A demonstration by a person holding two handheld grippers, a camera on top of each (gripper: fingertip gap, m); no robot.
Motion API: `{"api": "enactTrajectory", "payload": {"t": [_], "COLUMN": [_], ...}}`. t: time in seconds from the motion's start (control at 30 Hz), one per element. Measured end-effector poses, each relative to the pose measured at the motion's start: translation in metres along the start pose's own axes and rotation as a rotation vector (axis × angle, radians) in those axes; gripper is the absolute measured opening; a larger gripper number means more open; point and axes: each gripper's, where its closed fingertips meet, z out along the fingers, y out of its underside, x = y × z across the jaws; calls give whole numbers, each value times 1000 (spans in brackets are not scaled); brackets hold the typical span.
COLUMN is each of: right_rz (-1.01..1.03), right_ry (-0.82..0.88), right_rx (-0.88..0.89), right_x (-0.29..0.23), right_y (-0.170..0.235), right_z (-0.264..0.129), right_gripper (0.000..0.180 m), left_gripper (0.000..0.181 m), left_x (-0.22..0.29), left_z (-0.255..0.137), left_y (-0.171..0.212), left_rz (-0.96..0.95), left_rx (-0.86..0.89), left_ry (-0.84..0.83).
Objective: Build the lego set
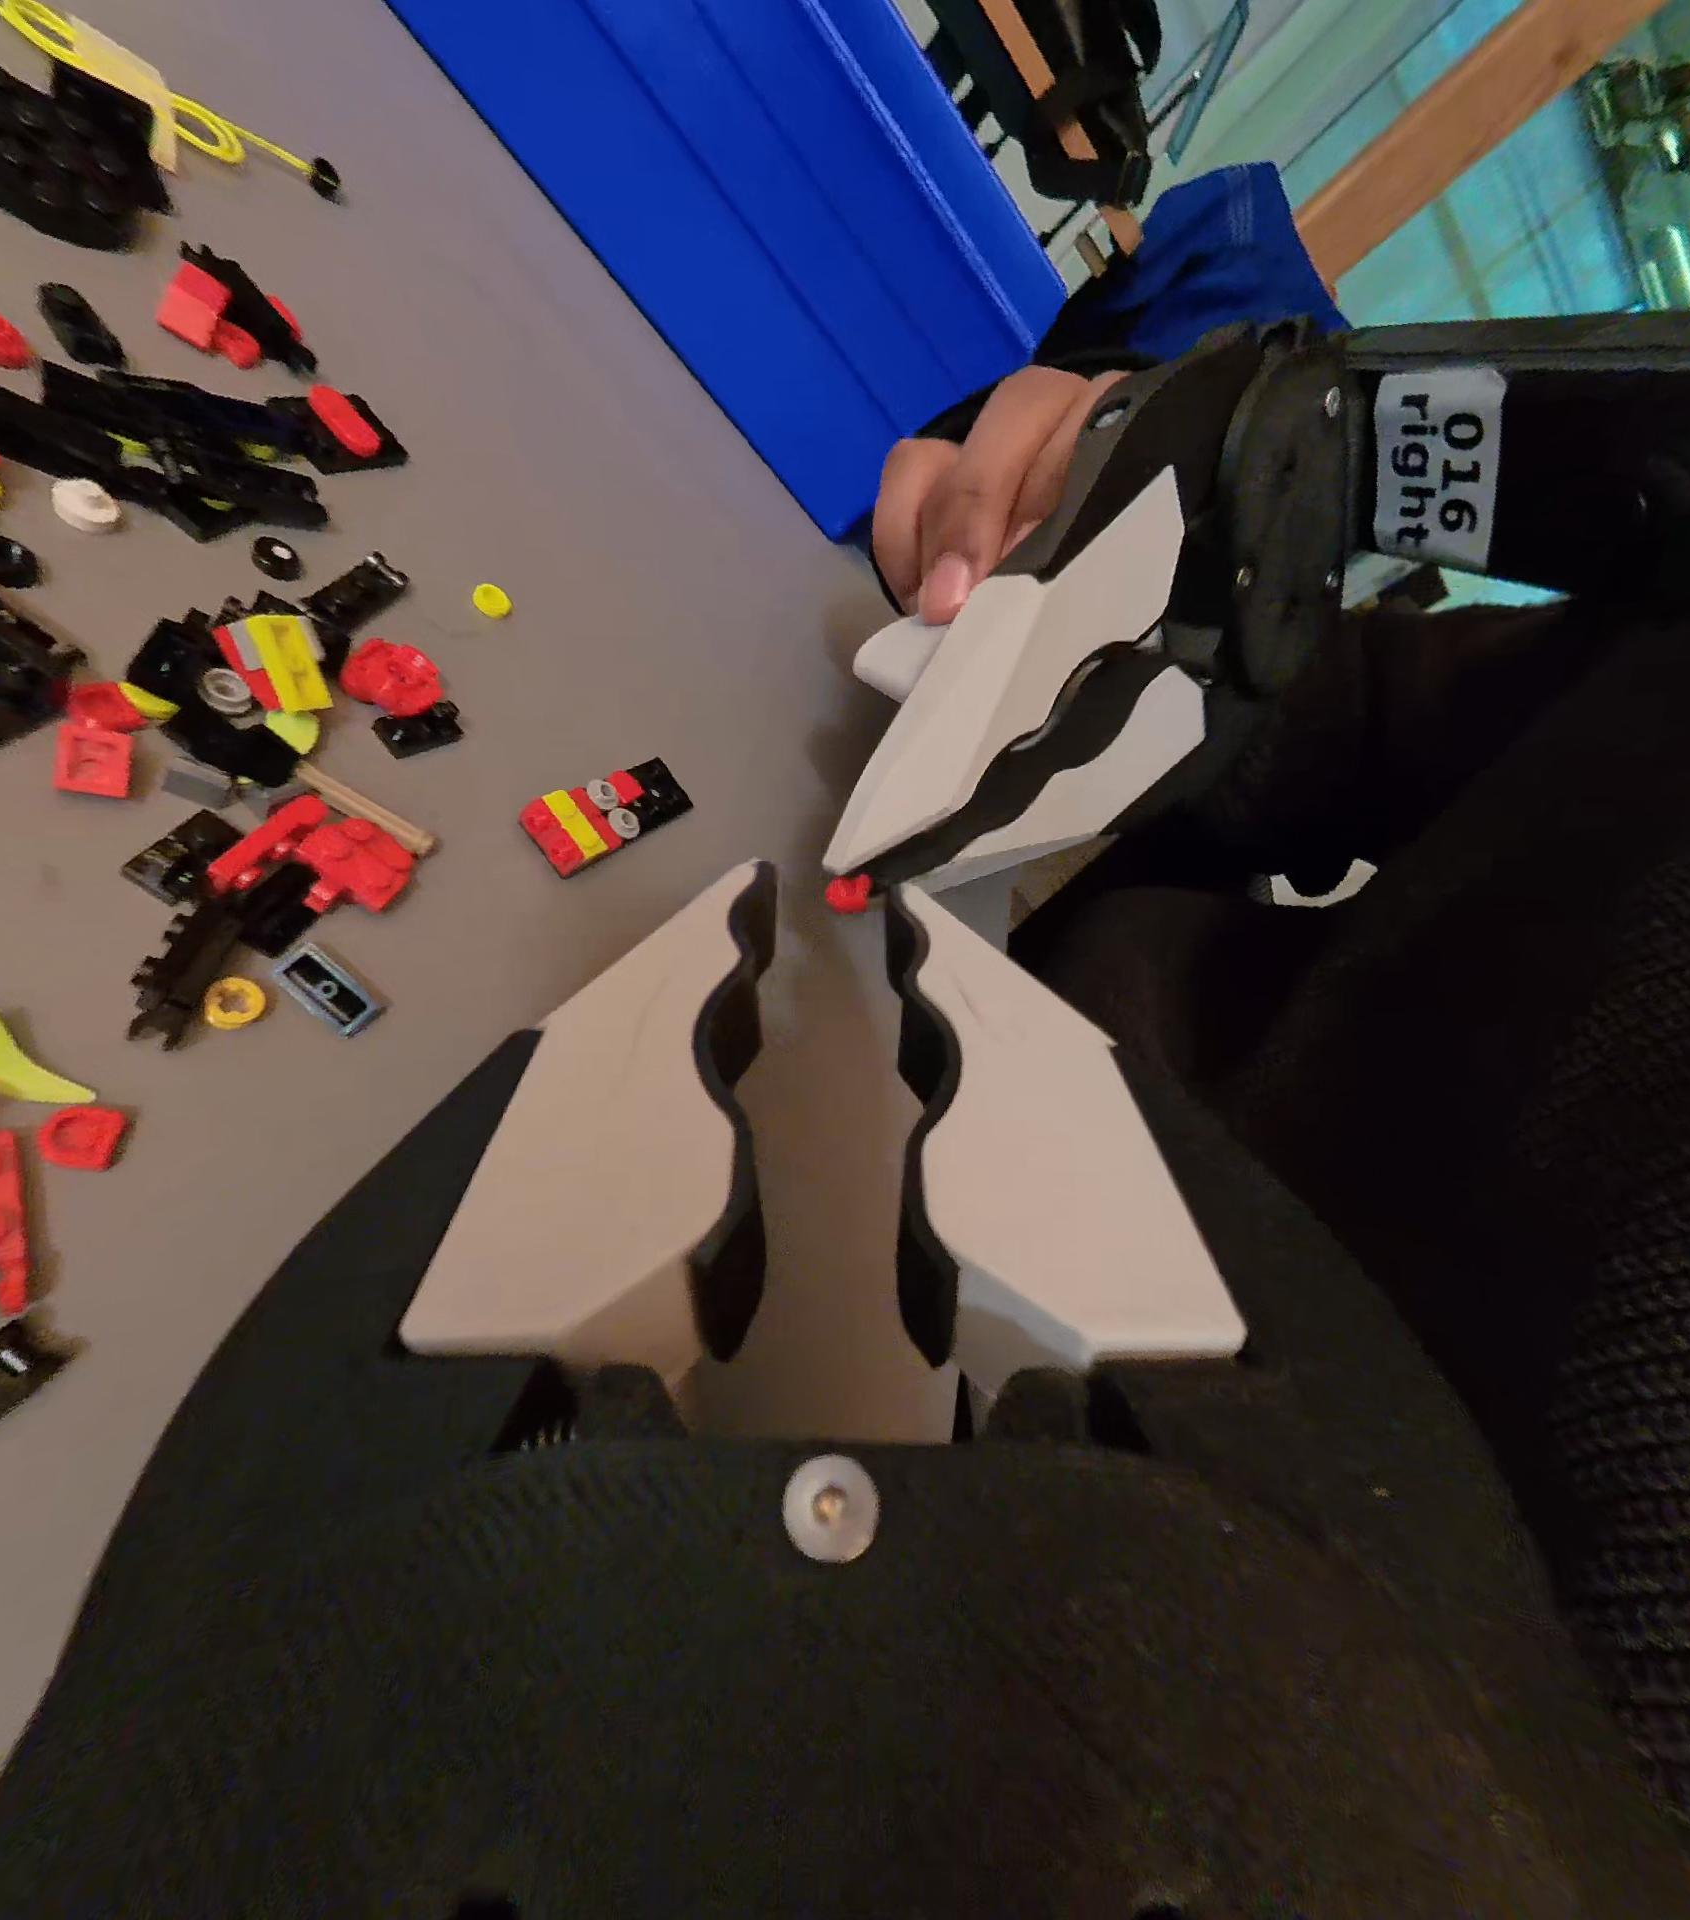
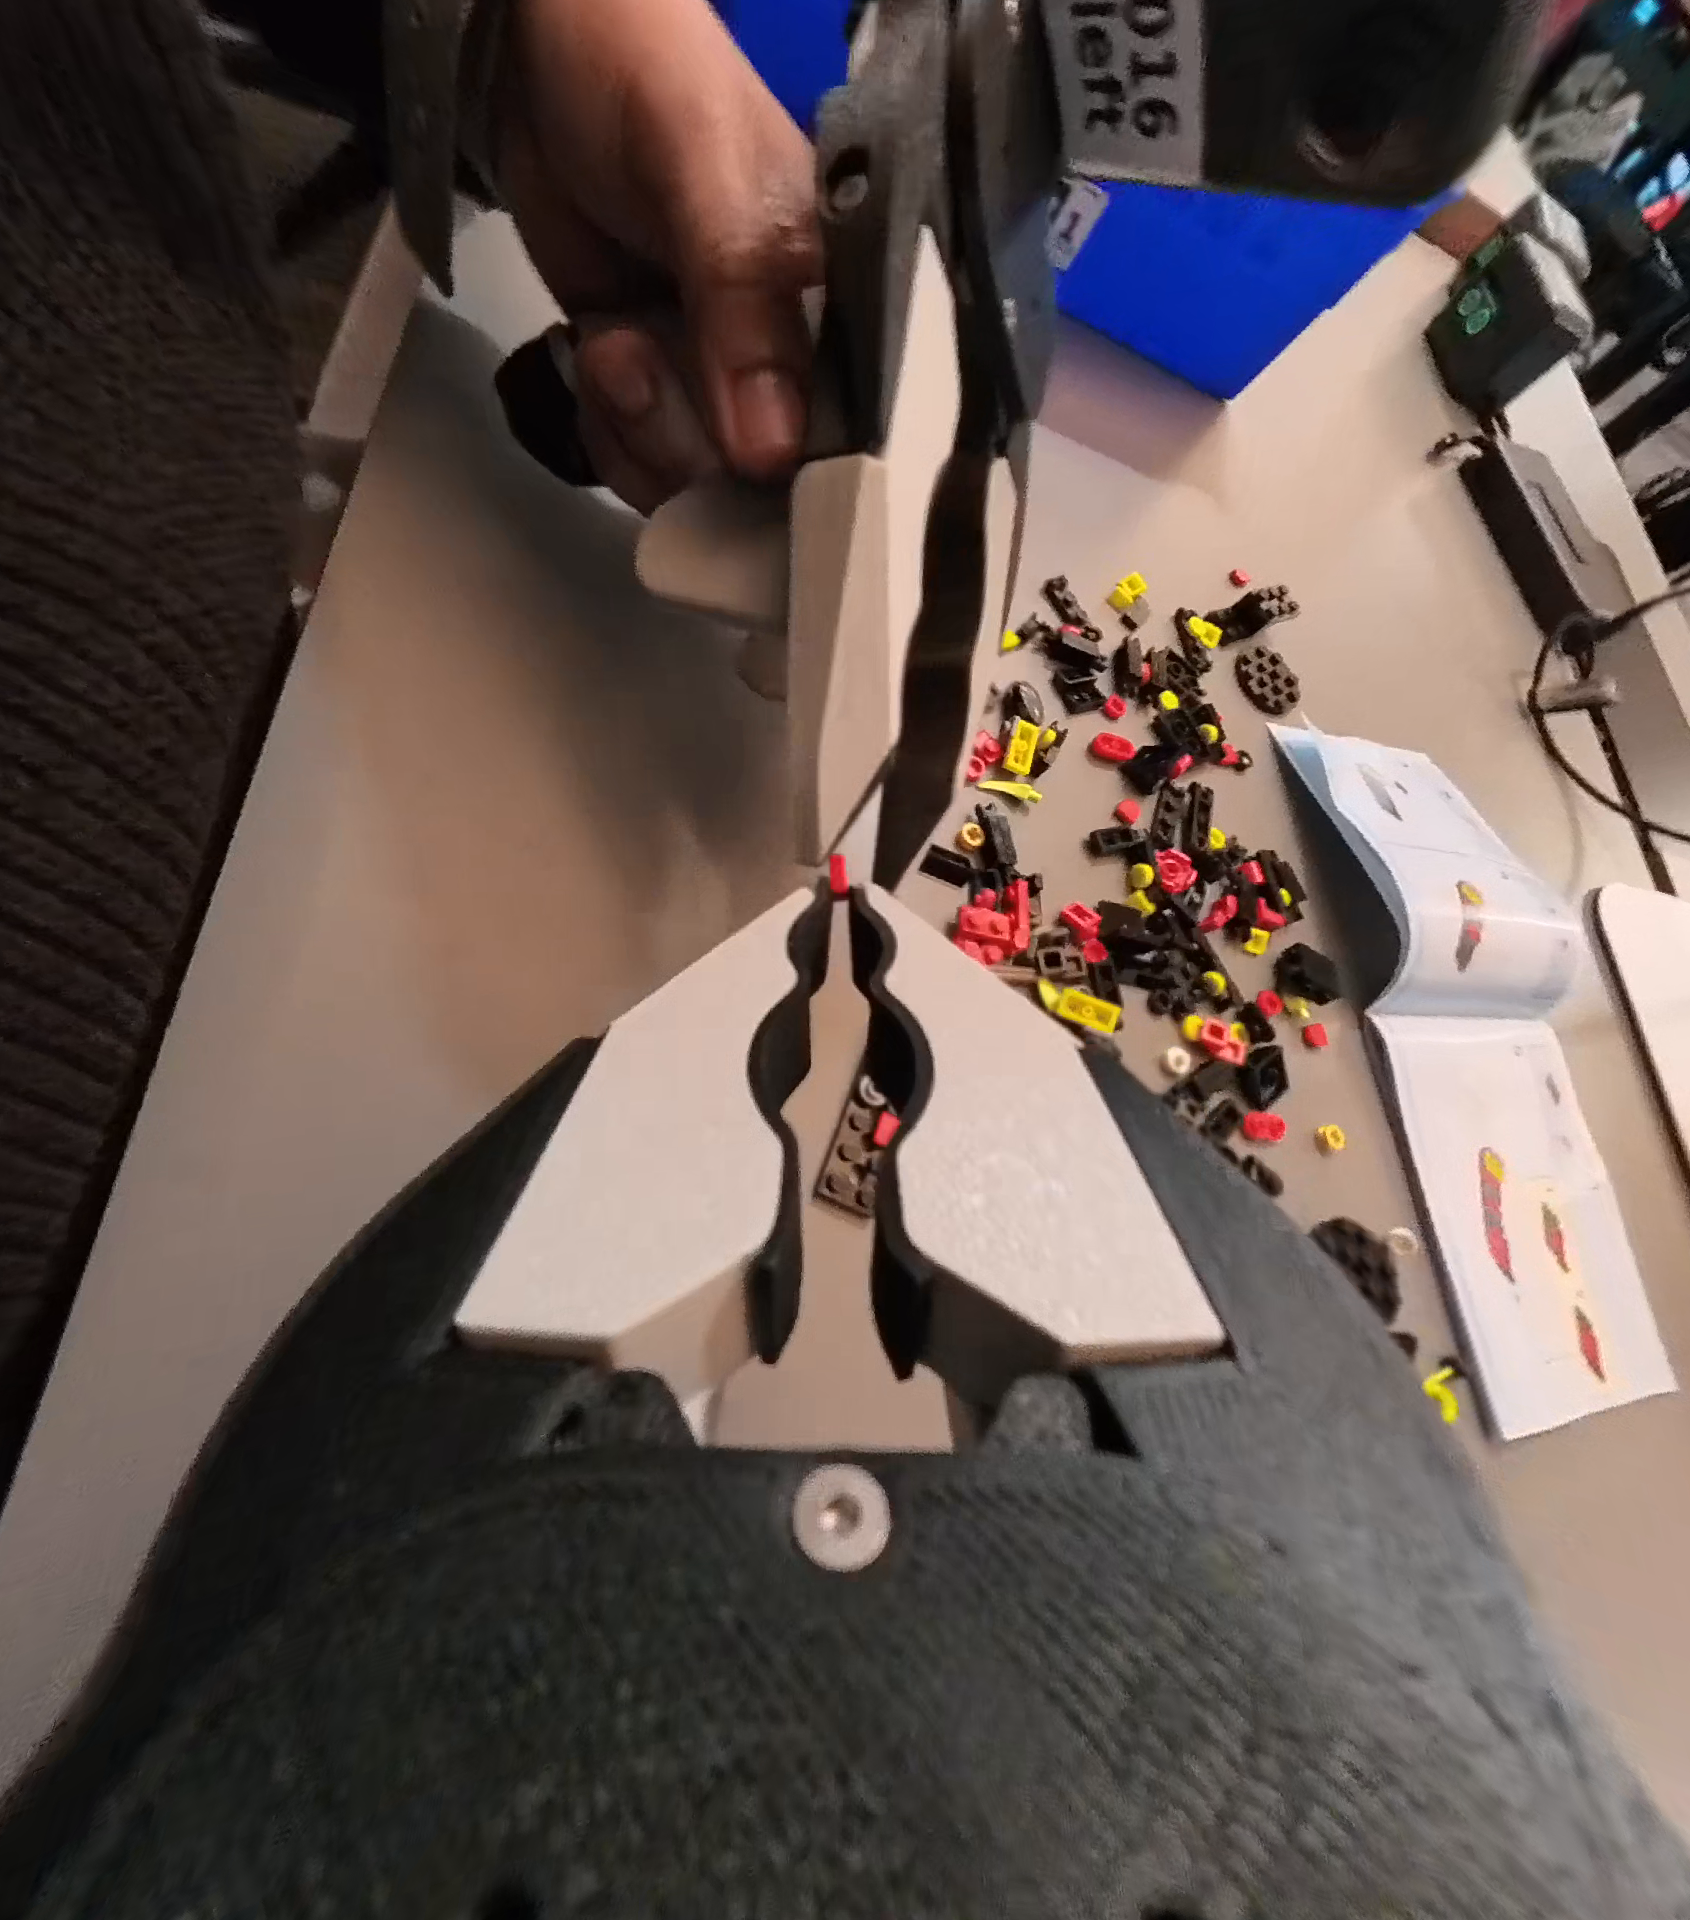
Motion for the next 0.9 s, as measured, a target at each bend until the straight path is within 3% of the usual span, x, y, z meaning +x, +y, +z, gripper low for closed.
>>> {"api": "enactTrajectory", "payload": {"t": [0.33,0.5,0.67,0.9], "right_rz": [440,550,640,710], "right_ry": [-82,-126,-164,-179], "right_rx": [139,239,308,319], "right_x": [21,27,30,32], "right_y": [-1,-12,-18,-20], "right_z": [-8,-16,-20,-24], "right_gripper": [1,1,1,1], "left_gripper": [23,23,9,0], "left_x": [-5,-6,-2,-8], "left_z": [-6,-7,-9,-17], "left_y": [-12,-15,-21,-28], "left_rz": [71,158,246,196], "left_rx": [66,72,108,147], "left_ry": [-65,-117,-136,-159]}}
